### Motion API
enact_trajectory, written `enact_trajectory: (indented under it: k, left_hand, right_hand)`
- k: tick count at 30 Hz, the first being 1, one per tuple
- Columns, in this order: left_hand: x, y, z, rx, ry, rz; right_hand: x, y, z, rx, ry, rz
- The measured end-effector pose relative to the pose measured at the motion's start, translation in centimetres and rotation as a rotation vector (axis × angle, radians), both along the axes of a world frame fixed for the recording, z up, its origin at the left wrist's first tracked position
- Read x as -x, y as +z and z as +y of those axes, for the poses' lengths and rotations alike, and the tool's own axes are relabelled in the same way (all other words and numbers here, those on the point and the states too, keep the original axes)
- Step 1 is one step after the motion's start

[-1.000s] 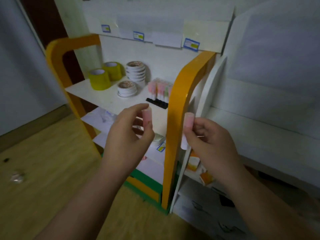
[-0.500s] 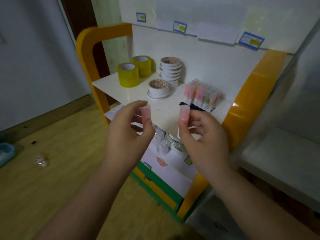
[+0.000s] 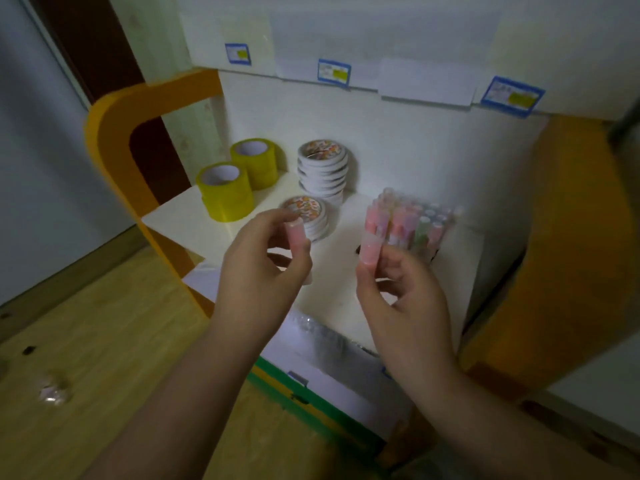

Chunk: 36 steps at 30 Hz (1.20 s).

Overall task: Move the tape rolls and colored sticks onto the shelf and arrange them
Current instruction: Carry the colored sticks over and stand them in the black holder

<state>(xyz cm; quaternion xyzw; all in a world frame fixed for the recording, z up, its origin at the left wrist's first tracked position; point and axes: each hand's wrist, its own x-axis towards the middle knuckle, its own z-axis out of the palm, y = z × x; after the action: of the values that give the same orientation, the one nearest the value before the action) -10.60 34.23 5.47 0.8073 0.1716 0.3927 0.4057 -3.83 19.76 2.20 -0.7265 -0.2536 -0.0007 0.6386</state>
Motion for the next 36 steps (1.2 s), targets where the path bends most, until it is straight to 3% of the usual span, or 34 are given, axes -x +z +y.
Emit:
enact_trajectory:
  k: [6, 12, 16, 25, 30, 36]
  left_hand:
    - [-6.5, -1.2, 3.0, -0.034, -0.213, 0.063]
    - [-13.4, -2.3, 4.3, -0.391, -0.455, 0.118]
    - [-17.5, -2.8, 4.5, -0.485, -0.637, 0.065]
    - [-21.2, -6.5, 5.9, -0.787, -0.725, -0.075]
    - [-21.3, -7.0, 6.0, -0.828, -0.748, -0.153]
    - [-21.0, -7.3, 5.9, -0.830, -0.687, -0.139]
  right_hand:
    - [-1.0, -2.0, 0.5, 0.167, -0.181, 0.002]
    - [-1.5, -1.8, 1.1, 0.129, -0.429, 0.013]
    - [-0.9, -1.7, 1.3, 0.129, -0.556, 0.026]
    - [0.4, -2.8, 2.1, 0.144, -0.722, 0.047]
    - [-0.1, -3.5, 2.5, 0.100, -0.722, 0.044]
    - [-2.4, -4.2, 2.5, 0.189, -0.772, 0.002]
